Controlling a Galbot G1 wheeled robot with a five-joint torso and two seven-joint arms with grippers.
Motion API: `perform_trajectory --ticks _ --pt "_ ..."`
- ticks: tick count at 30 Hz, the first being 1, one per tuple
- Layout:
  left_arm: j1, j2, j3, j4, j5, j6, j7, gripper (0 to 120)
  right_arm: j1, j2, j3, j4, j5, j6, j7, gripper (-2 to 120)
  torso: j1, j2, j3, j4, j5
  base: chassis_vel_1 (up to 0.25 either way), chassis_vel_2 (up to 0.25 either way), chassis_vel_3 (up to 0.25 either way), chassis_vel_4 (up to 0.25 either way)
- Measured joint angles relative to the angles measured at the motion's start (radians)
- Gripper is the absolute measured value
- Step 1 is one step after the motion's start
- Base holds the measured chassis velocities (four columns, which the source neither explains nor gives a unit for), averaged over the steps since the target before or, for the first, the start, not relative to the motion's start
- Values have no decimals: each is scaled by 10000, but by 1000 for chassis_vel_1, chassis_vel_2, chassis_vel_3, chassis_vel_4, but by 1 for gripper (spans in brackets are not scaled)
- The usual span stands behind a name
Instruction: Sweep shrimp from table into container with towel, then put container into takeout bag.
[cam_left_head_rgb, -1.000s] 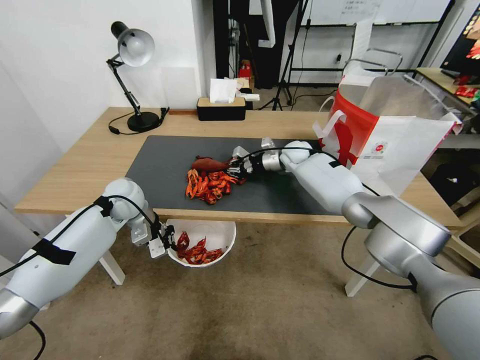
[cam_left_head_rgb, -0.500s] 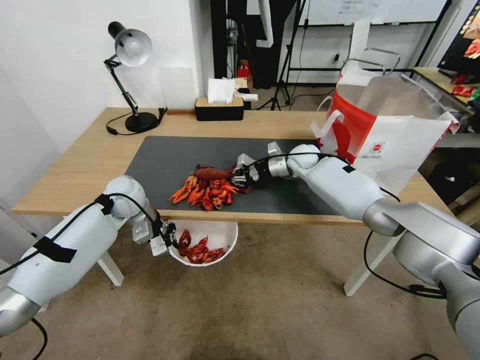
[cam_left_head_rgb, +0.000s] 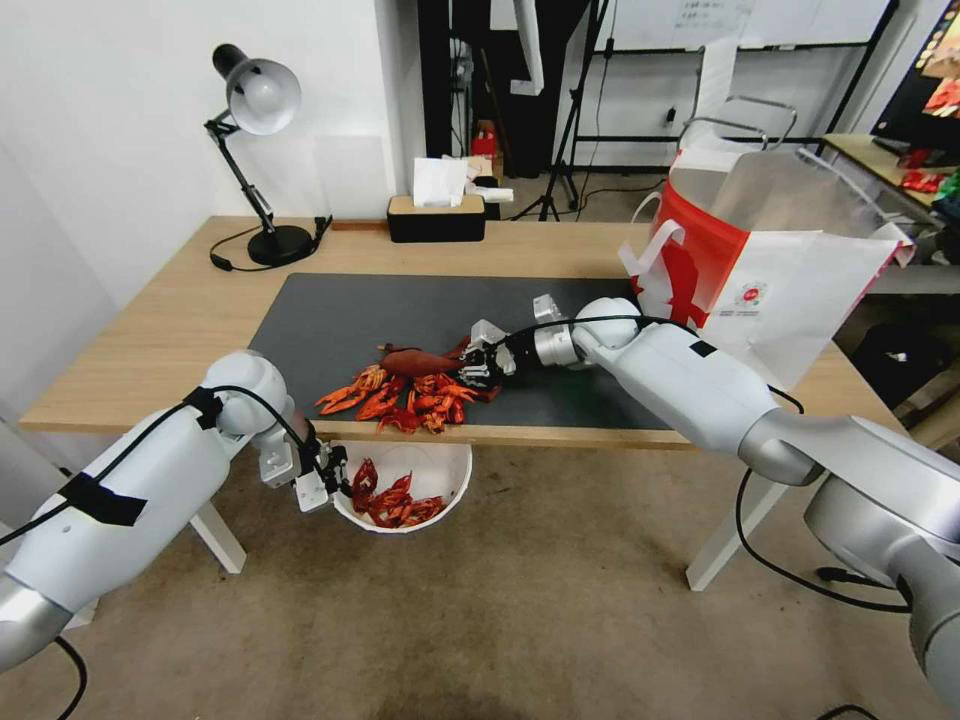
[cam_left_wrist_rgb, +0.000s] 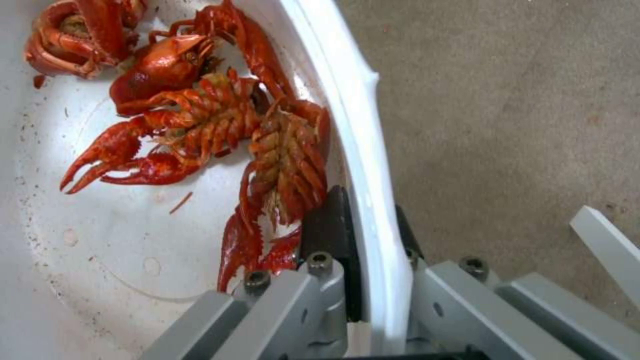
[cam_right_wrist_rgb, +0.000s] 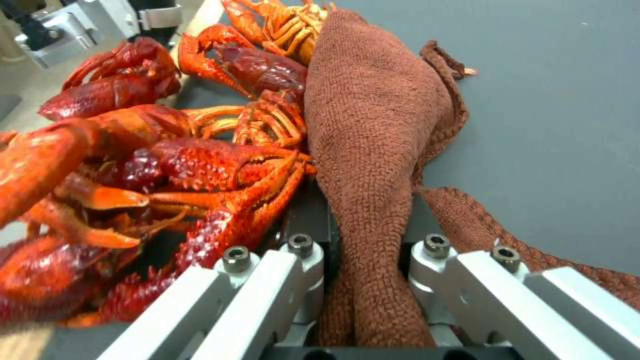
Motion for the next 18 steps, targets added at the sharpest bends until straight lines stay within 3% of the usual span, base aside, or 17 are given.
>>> perform_trajectory --ticks 18 --pt "-40 11 -18 21 -19 5 -1 0 -260 -288 -5 1016 15 -226 -4 10 0 -3 3 2 -2 0 0 0 0"
